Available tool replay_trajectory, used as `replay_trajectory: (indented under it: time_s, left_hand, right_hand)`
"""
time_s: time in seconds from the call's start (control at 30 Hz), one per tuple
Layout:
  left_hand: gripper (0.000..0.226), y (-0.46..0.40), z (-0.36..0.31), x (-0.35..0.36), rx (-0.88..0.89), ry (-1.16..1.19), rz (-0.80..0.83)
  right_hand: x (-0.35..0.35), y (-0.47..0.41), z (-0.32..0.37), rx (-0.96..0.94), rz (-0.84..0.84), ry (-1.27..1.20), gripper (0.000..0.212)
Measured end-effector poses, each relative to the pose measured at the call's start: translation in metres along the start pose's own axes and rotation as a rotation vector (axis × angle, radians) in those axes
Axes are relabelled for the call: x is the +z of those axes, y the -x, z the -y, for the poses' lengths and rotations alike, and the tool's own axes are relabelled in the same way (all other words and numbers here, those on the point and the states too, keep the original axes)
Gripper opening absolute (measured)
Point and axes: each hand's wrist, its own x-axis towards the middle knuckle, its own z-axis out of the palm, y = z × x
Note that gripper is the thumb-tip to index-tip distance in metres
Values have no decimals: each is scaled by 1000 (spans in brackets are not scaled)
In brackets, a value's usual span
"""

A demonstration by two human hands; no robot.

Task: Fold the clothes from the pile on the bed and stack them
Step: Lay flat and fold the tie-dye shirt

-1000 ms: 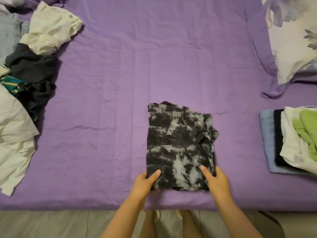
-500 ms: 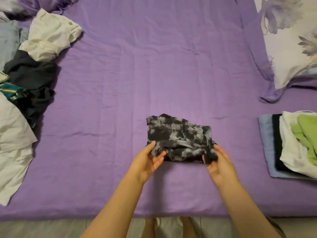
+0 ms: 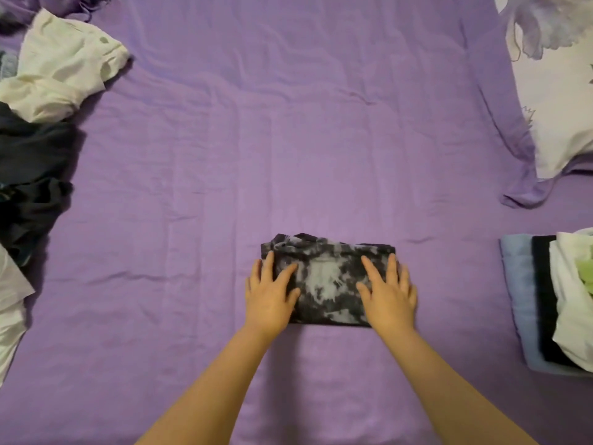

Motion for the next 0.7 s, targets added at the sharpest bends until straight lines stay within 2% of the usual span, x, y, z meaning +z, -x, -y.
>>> replay_trajectory:
  time_s: [0.1, 0.17, 0.23, 0.3, 0.33, 0.4, 0.47, 0.7]
  left_hand:
    - [72, -2, -6, 1, -81, 128, -34]
    - [88, -5, -19, -4, -178, 406, -61]
    - [95, -7, -32, -10, -355, 617, -99]
    - [86, -10, -40, -17, -585, 768, -110]
    - [72, -11, -43, -21, -687, 880, -87]
    - [37, -10, -53, -28, -794, 1092, -6]
    - [24, -4, -67, -37, -759, 1119, 36]
    - [37, 9, -151, -77, -553, 1122, 60]
  right_hand:
    - [-1, 3, -2, 135, -114, -163, 56]
    - [-1, 4, -1, 231, -203, -370, 62]
    - [-3, 4, -2, 310, -204, -580, 72]
    - [-7, 0, -7, 396, -143, -822, 64]
    - [-11, 0, -12, 404, -110, -897, 50]
    - [-20, 4, -21, 328, -81, -897, 23]
    - [-32, 9, -32, 239, -118, -866, 10]
    - [-127, 30, -87, 70, -384, -829, 15]
